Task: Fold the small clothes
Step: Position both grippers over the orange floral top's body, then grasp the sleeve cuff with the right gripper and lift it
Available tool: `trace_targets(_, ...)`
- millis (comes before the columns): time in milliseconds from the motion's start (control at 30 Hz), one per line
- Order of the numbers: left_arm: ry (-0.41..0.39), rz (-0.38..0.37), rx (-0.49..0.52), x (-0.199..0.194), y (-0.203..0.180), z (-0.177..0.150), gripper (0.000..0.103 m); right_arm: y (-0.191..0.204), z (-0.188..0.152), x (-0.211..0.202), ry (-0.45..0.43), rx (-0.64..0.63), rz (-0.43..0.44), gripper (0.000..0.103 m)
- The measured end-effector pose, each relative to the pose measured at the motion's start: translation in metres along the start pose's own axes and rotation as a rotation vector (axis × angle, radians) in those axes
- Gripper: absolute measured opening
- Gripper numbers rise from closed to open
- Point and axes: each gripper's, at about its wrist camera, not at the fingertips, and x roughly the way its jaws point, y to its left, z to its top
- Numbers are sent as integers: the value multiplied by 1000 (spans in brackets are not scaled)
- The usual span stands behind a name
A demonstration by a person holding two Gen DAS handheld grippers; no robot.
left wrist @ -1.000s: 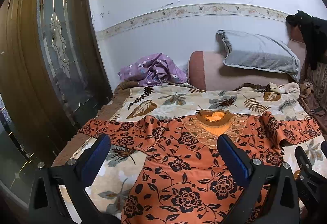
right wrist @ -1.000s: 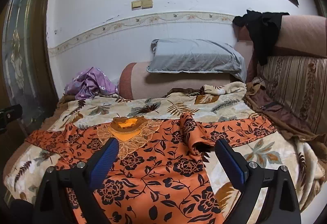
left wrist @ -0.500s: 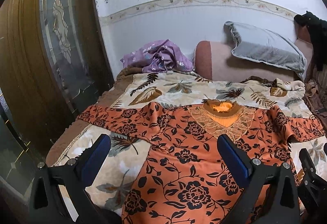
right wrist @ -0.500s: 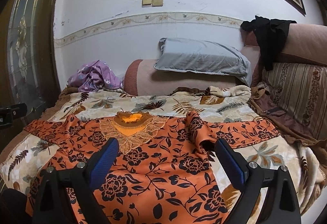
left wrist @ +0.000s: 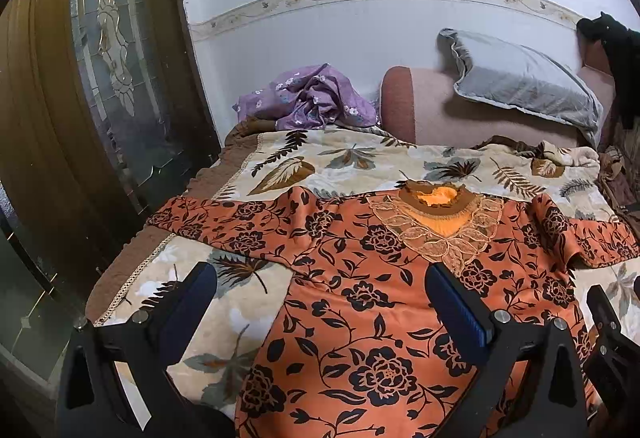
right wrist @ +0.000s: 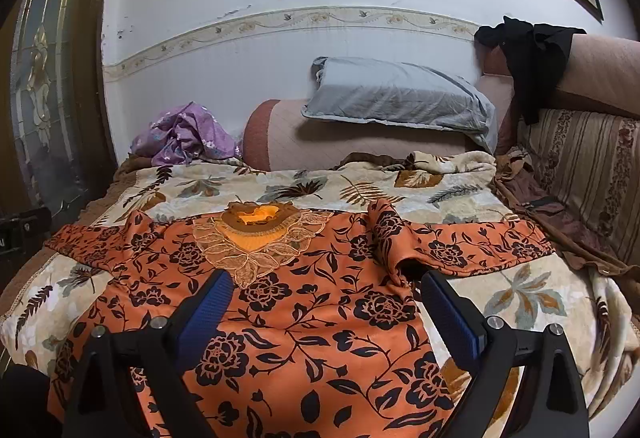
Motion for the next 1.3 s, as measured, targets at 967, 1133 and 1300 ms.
trace_targets(967, 27, -52, 20, 31, -9, -2, 103, -1, -9, 23, 63, -13, -40, 97)
trace_targets(1133, 35, -73, 30, 51, -13, 2, 103, -8, -8, 36, 95, 8, -65, 97)
trace_targets(1300, 60, -78, 40, 87, -17, 2, 103, -22, -3, 59, 149, 45, -83, 97)
